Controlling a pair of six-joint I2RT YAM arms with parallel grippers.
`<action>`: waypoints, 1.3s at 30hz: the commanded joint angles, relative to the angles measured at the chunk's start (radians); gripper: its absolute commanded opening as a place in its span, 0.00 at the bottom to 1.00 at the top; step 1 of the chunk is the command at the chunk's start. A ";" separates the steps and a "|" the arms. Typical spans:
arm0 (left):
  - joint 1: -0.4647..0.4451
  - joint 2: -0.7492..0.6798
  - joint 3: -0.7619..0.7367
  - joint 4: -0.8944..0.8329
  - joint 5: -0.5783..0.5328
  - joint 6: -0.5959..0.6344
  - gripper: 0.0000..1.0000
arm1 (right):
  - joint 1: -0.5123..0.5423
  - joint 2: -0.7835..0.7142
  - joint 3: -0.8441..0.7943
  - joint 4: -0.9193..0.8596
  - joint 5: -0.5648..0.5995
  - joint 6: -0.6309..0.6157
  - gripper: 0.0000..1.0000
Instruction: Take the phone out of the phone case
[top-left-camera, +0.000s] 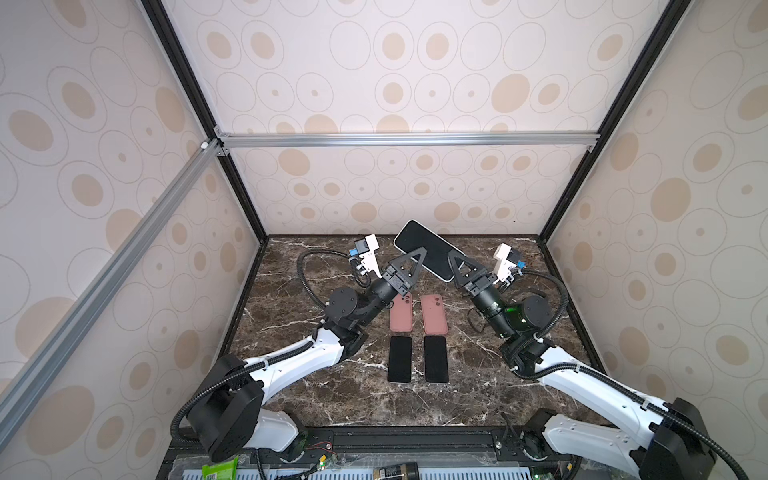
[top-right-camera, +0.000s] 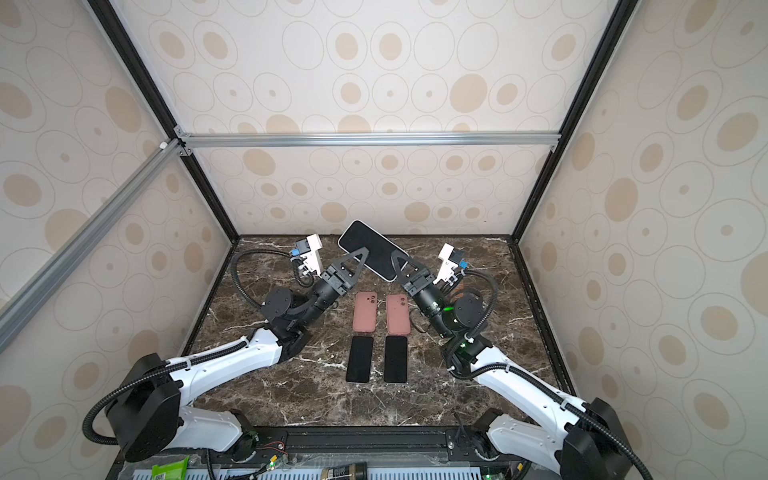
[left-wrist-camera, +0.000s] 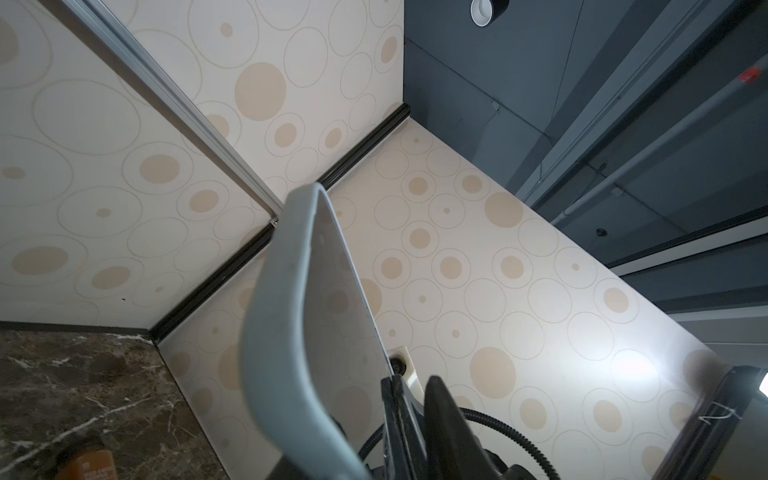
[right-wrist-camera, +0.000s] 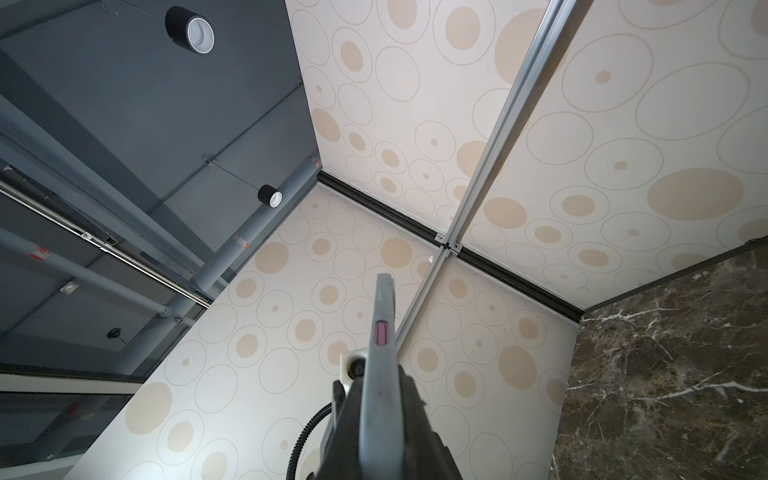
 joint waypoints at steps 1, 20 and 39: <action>0.004 0.006 0.053 0.066 0.000 -0.009 0.23 | 0.017 -0.006 -0.009 0.098 0.036 0.038 0.00; 0.062 -0.138 0.157 -0.360 0.160 0.238 0.00 | -0.001 -0.263 -0.071 -0.355 0.210 -0.253 0.81; 0.225 -0.186 0.451 -1.087 0.727 0.666 0.00 | -0.005 -0.082 0.617 -1.416 -0.329 -1.026 0.70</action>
